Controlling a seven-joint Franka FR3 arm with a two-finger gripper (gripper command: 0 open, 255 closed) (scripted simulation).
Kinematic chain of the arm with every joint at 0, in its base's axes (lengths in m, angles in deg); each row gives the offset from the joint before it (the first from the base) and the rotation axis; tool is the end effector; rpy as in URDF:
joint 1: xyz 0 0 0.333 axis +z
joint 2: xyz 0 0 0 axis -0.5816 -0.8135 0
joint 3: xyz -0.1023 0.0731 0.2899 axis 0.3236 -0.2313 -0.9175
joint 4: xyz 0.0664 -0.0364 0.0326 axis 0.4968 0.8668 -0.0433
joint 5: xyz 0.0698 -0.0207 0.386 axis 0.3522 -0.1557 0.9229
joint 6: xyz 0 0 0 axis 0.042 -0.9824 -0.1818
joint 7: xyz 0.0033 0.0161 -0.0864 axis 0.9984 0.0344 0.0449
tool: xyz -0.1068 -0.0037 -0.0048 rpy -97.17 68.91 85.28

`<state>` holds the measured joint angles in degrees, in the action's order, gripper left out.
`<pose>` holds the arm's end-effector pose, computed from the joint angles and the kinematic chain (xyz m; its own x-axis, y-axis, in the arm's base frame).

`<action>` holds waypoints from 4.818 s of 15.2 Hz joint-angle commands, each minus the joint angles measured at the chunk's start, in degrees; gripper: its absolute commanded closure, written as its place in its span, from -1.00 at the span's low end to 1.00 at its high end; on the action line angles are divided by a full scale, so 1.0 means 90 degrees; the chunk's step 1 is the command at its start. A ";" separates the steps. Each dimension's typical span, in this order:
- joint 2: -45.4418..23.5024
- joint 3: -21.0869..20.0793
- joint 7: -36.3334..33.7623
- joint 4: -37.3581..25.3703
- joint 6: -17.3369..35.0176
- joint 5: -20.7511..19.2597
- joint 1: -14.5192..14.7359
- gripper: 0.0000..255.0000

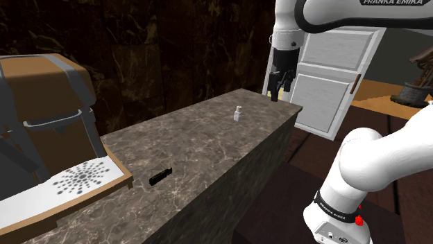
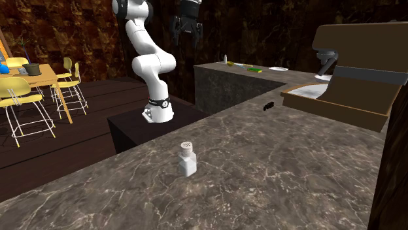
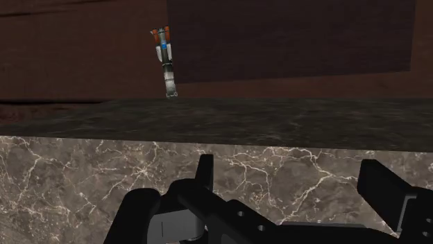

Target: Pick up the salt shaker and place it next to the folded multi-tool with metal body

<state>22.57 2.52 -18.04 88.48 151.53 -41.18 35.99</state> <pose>0.2915 0.0145 0.5936 0.9946 -0.0923 -0.0471 -0.0832 -0.9822 0.1681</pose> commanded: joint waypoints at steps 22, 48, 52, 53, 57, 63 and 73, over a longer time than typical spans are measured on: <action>-0.3937 0.1738 0.1762 -0.1140 0.3287 -0.0490 -0.0539 -1.00; -0.7182 0.2096 0.3065 -0.3263 0.4539 0.0520 -0.1076 -1.00; -0.7182 0.2096 0.3065 -0.3263 0.4538 0.0519 -0.1076 1.00; -0.7182 0.2096 0.3065 -0.3263 0.4538 0.0519 -0.1076 1.00; -0.7179 0.2096 0.3064 -0.3261 0.4538 0.0519 -0.1076 1.00; -0.7071 0.2106 0.3067 -0.3376 0.4318 0.0495 -0.1066 1.00; -0.6781 0.2130 0.3088 -0.3858 0.3555 0.0437 -0.1043 1.00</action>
<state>-38.85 21.68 9.78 54.17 184.33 -37.15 26.54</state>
